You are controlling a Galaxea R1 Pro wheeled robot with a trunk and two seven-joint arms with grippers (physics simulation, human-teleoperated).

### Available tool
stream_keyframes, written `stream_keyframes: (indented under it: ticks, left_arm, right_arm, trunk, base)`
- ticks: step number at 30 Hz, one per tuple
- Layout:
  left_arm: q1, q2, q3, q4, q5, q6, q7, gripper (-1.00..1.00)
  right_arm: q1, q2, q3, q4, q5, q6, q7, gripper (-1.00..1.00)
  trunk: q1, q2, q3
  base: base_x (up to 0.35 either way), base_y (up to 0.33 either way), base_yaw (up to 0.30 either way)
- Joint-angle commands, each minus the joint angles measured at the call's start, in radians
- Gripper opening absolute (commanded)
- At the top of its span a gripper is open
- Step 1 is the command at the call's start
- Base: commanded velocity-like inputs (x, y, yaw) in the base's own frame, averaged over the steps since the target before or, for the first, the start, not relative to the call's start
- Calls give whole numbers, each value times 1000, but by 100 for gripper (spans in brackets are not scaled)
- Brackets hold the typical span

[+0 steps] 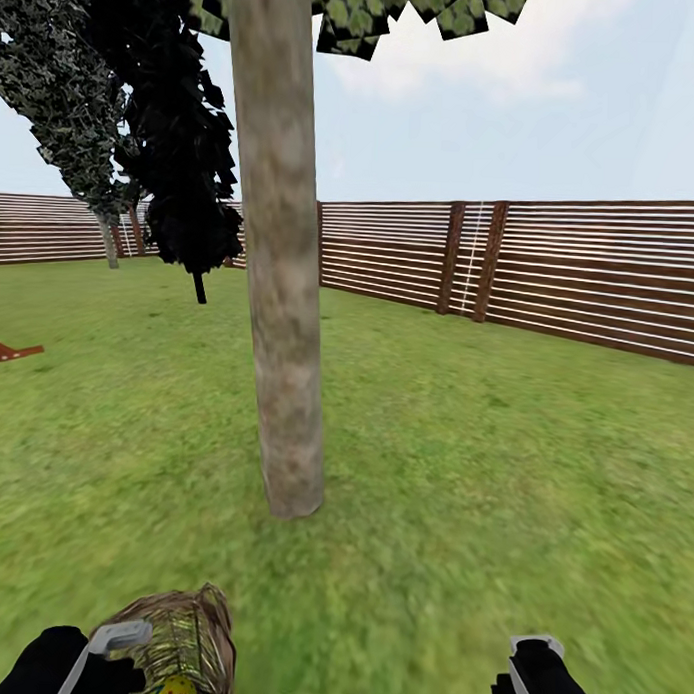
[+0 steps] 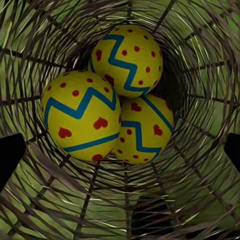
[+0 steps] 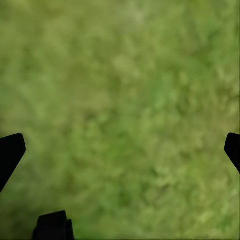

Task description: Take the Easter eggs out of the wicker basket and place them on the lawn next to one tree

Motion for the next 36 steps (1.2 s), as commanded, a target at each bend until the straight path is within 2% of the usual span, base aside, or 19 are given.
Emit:
stream_keyframes:
  ticks: [1,10,32,36]
  left_arm:
    - [-1,0,3,-1,-10,3,-9,100]
    - [-1,-2,2,-1,-10,2,-9,100]
    - [-1,-4,2,-2,-7,2,-9,100]
    - [-1,-4,2,-2,-7,2,-9,100]
  right_arm:
    - [0,0,-3,-2,10,5,4,100]
    - [0,-12,0,-115,11,3,3,100]
    - [0,-13,2,-121,15,2,4,100]
    - [0,-13,3,-121,15,2,4,100]
  trunk:
    - [4,-8,-4]
    - [38,-71,-32]
    - [123,-225,-101]
    - [123,-225,-101]
  base:
    - [0,0,0]
    - [0,0,0]
    - [0,0,0]
    - [0,0,0]
